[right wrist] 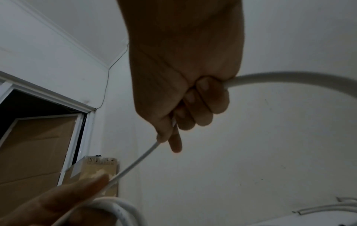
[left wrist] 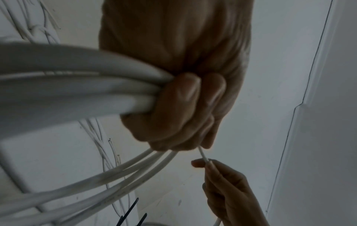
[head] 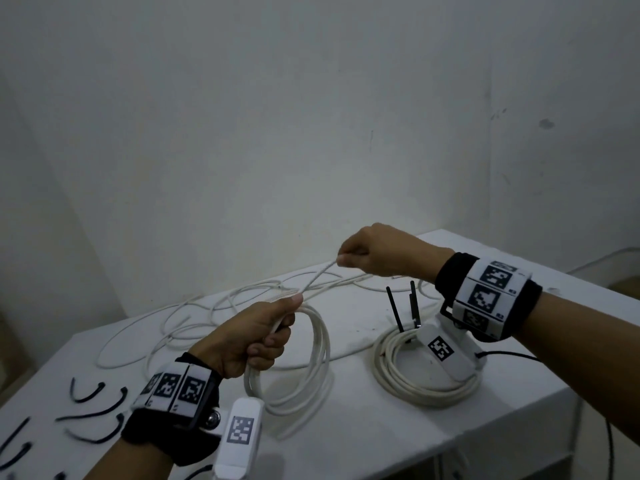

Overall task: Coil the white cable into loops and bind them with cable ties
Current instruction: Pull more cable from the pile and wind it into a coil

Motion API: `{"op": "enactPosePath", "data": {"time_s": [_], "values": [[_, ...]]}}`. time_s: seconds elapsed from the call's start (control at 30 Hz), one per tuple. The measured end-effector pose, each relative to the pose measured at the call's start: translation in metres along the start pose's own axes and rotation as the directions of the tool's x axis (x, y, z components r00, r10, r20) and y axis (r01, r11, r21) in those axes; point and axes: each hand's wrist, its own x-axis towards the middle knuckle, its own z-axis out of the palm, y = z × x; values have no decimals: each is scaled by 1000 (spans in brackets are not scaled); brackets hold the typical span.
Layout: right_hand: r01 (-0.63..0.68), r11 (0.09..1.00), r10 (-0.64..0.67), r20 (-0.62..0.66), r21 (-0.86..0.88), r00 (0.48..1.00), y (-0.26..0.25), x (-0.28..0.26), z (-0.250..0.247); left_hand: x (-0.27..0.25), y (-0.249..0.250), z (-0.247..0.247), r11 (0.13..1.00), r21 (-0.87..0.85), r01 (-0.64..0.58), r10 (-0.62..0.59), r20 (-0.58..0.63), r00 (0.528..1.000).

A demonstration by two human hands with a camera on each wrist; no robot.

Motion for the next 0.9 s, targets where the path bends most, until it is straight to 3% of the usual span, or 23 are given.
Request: {"op": "enactPosePath", "data": {"time_s": [0.1, 0.3, 0.4, 0.5, 0.57, 0.63, 0.77, 0.87, 0.9], "values": [[-32, 999, 37, -177, 31, 984, 6, 4, -3, -3, 1, 0, 1000, 30, -6, 5, 33, 999], [-119, 992, 118, -44, -37, 992, 16, 1, 8, -1, -3, -7, 1000, -22, -20, 21, 36, 999], [-56, 994, 51, -55, -89, 997, 17, -4, 17, 1, -5, -8, 997, -70, -23, 25, 38, 999], [53, 997, -61, -165, -53, 984, 15, -12, 28, 5, -5, -11, 986, -162, -46, 52, 34, 998], [81, 995, -93, -238, -61, 967, 14, -16, 37, 8, -3, -13, 966, -249, -69, 81, 39, 996], [66, 993, -87, -232, -96, 969, 14, -19, 48, 9, 0, -17, 933, -347, -99, 131, 70, 989], [38, 999, -43, -143, -39, 989, 23, -30, 74, 7, 12, -35, 842, -524, -125, 269, 208, 940], [29, 999, -27, -147, 13, 989, 32, -40, 86, 13, 13, -53, 754, -655, -45, 393, 395, 830], [29, 1000, -27, -157, 12, 987, 36, -42, 87, 15, 11, -59, 722, -691, -40, 433, 405, 805]]}}
